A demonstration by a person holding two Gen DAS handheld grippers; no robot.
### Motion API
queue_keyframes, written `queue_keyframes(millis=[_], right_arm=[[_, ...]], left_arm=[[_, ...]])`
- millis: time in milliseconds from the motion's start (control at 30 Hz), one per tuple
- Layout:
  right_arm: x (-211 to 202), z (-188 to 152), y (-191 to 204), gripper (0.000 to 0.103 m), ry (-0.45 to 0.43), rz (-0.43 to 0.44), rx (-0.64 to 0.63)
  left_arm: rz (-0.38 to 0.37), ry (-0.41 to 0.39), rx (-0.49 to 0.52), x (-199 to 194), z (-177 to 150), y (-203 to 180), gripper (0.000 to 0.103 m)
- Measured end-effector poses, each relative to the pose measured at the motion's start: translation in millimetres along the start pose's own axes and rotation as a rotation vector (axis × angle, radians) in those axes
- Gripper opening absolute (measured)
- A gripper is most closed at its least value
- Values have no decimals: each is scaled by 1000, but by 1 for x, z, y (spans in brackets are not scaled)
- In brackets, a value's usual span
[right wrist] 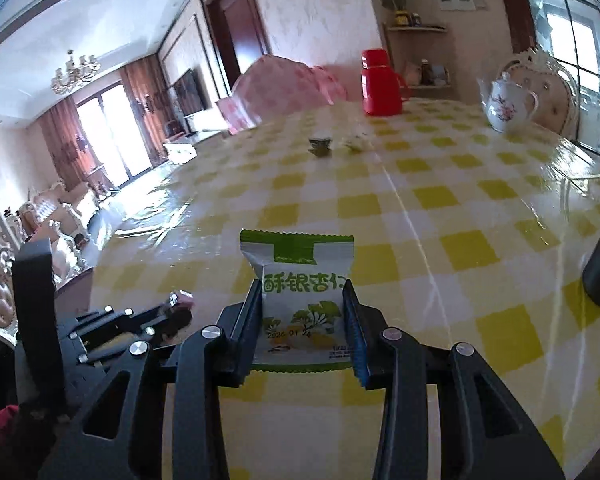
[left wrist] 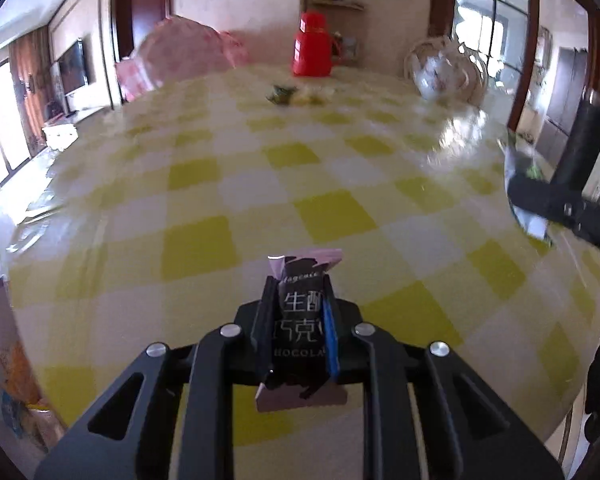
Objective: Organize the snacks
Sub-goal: 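Carry the chocolate bar and almond packet over the box and open both tools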
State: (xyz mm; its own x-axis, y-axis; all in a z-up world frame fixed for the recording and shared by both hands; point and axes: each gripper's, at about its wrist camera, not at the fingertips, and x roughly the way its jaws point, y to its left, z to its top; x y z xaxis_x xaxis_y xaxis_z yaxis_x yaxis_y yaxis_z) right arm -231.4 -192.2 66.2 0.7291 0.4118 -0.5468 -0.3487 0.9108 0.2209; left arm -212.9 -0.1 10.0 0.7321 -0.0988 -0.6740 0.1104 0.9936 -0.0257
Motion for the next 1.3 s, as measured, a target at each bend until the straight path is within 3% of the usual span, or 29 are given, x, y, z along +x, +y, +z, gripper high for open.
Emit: queue_keyframes(millis=[133,400,833,1067,1300], right_arm=[[-1,-1,41,38,7,66,-79],[14,-12,141,38,55,201,-268],[55,-55,297,38,221,403,-555],[74,-71,339,38,269,432,-621],[90,-83,352,38,302,454,-643]], left_arm=[[25,-54,-35,-34,7,25,21],[165,-86,-90,-82,-6,103,21],[338,0,-166,-104,-43,216,21],[393,30,-235,-108,-63,259,21],[443,49,-269,-111,-72,284,21]])
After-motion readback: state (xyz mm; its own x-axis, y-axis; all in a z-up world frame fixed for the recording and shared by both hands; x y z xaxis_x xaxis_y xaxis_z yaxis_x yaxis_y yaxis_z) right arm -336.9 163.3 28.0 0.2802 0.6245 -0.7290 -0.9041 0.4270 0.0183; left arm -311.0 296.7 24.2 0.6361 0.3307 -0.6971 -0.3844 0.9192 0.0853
